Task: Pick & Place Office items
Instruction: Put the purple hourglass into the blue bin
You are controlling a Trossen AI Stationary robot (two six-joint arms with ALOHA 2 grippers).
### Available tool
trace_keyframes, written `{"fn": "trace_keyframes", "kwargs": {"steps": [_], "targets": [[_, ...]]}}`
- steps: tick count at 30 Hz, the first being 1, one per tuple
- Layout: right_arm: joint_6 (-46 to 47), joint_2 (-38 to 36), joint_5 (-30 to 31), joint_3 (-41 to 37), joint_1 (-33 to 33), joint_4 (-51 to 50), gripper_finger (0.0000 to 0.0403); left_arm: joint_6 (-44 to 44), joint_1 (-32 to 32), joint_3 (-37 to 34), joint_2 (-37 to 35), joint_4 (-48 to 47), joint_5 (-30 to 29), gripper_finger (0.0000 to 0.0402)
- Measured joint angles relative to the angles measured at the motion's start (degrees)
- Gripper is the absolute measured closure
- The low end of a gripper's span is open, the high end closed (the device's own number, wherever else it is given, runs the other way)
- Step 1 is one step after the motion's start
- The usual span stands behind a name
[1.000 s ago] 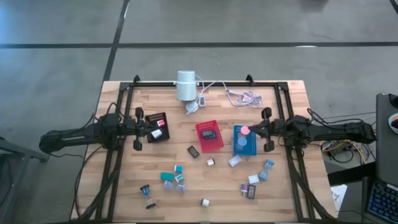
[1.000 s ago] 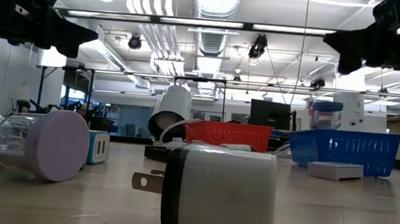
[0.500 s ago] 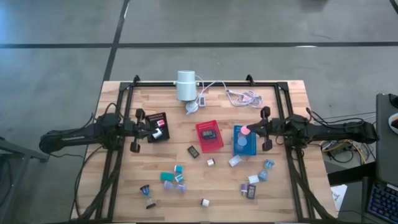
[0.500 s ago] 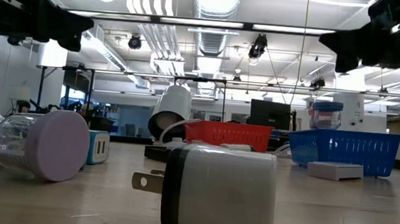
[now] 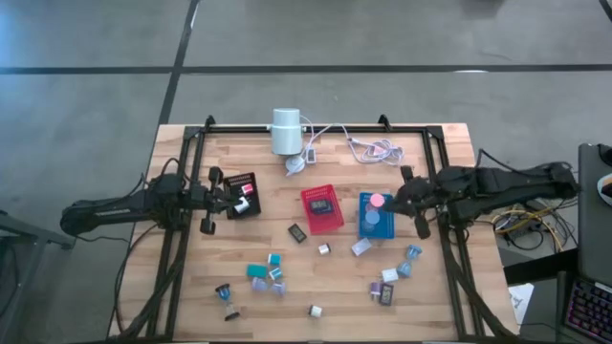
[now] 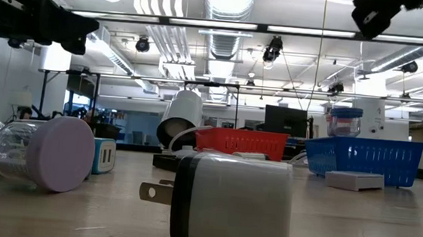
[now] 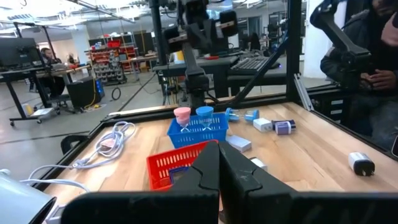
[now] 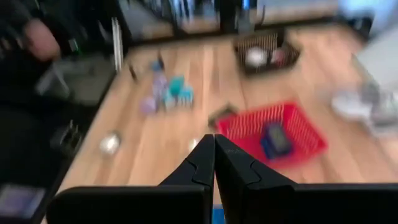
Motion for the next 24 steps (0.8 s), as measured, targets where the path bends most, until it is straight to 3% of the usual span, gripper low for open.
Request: {"fn": "trace_keyframes", "kwargs": {"steps": [7, 10, 19, 22, 24], "targets": [[15.98, 12.79, 10.17, 16.66, 12.34, -26.95, 0.0394, -0.03, 0.00, -0.02, 0.00, -0.02, 0.00, 0.0401], [19.37, 16.64, 12.85, 20.97, 16.09, -31.40, 0.0394, 0.00, 0.00, -0.02, 0.00, -0.02, -0.01, 0.0401], [14.50, 22.28, 17.57, 25.77, 20.85, -31.04, 0.0394, 0.01, 0.00, -0.02, -0.02, 0.00, -0.02, 0.0401], [6.85, 20.95, 21.97, 23.70, 22.61, -22.33, 0.0394, -0.06, 0.00, -0.02, -0.02, 0.00, -0.02, 0.0401], [1.09, 18.06, 21.62, 21.35, 23.05, -14.91, 0.0394, -0.74, -0.02, -0.02, -0.02, 0.00, -0.06, 0.0401]]}}
